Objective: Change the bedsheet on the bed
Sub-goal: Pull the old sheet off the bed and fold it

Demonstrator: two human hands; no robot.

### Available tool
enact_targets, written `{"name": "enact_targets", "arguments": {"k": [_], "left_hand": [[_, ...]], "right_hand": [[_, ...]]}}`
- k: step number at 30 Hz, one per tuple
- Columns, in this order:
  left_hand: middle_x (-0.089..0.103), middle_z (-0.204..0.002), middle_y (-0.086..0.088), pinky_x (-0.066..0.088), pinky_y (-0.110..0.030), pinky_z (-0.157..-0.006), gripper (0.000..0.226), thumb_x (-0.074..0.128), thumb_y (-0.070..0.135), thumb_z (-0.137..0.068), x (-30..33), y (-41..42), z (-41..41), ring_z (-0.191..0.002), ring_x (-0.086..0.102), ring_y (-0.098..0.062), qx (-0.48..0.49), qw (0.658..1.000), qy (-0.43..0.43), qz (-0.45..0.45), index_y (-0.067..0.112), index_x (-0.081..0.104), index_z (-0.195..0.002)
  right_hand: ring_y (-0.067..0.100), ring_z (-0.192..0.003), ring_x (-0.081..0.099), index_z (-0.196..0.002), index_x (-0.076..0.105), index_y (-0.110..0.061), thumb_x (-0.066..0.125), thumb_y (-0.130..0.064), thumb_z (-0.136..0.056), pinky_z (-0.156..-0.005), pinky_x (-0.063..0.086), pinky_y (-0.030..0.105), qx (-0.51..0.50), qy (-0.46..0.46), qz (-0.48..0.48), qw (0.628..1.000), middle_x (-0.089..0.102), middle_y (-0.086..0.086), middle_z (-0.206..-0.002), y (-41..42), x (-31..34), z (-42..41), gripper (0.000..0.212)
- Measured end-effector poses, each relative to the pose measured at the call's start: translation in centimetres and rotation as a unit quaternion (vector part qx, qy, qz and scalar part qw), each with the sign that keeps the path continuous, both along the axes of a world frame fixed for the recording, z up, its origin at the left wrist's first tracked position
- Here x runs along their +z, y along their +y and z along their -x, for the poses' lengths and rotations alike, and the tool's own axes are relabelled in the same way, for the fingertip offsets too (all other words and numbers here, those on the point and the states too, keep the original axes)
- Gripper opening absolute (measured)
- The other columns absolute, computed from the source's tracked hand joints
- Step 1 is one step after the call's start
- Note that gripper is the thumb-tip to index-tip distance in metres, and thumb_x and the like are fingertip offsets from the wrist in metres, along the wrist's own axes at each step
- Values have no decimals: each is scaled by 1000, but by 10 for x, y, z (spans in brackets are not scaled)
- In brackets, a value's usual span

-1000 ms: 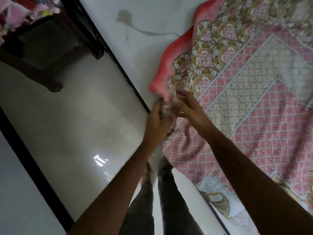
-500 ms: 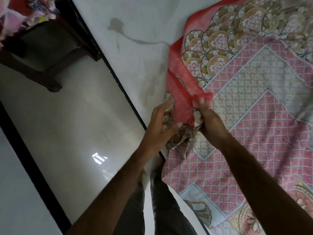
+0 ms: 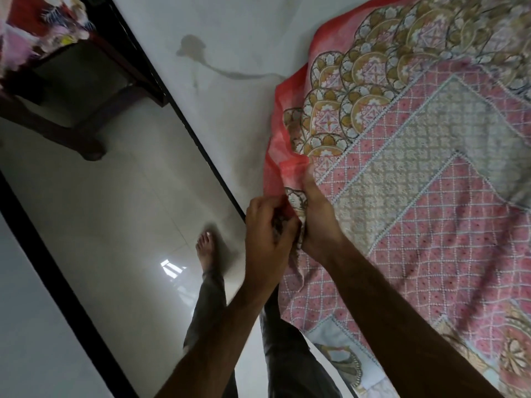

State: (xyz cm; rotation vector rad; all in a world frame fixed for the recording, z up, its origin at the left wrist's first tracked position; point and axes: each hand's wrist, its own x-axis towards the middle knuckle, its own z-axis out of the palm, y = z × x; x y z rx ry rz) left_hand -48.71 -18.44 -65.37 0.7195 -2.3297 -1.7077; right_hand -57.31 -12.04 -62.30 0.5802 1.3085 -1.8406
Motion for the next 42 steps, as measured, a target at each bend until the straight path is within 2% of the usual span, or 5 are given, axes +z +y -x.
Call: {"name": "enact_targets", "arguments": {"k": [5, 17, 27, 32, 42], "left_hand": [[63, -91, 14, 46, -21, -69, 26, 50, -5, -97, 21, -44, -4, -83, 60, -5, 156, 985, 34, -67, 20, 56, -99], [67, -127, -13, 55, -41, -100, 48, 42, 44, -104, -13, -220, 14, -118, 66, -26, 180, 875, 8, -450, 6, 59, -127], [49, -134, -19, 50, -21, -76, 56, 77, -5, -81, -85, -234, -3, -103, 58, -27, 231, 949, -202, -77, 8, 53, -130], [55, -121, -3, 55, -50, -88, 31, 59, 26, -86, -69, -161, 44, -109, 59, -30, -118, 989, -93, -1, 24, 59, -117], [54, -144, -8, 52, -54, -91, 56, 43, 30, -76, -81, 116, 56, -127, 56, -32, -605, 742, -5, 289, 21, 59, -129]], "right_hand": [[12, -64, 61, -68, 63, -19, 36, -64, -91, -75, 51, 28, 117, 85, -58, 988, 62, -3, -63, -66, 12, -22, 58], [9, -152, -11, -158, 13, -37, 15, -59, -99, -119, -18, 43, 148, 241, -214, 935, 3, -9, -167, -237, -60, -36, 63], [26, -111, 67, -130, 60, -8, 52, -35, -102, -100, 52, 42, 181, 80, -112, 974, 66, 10, -128, -118, -83, -27, 40], [21, -99, 66, -117, 62, -17, 54, -16, -102, -76, 55, 24, 3, 79, -291, 953, 68, 5, -111, 49, -61, -31, 17], [37, -134, 42, -150, 39, -16, 66, -22, -94, -111, 36, 46, 4, -50, -607, 793, 35, 15, -153, 373, -80, -175, 62]]}}
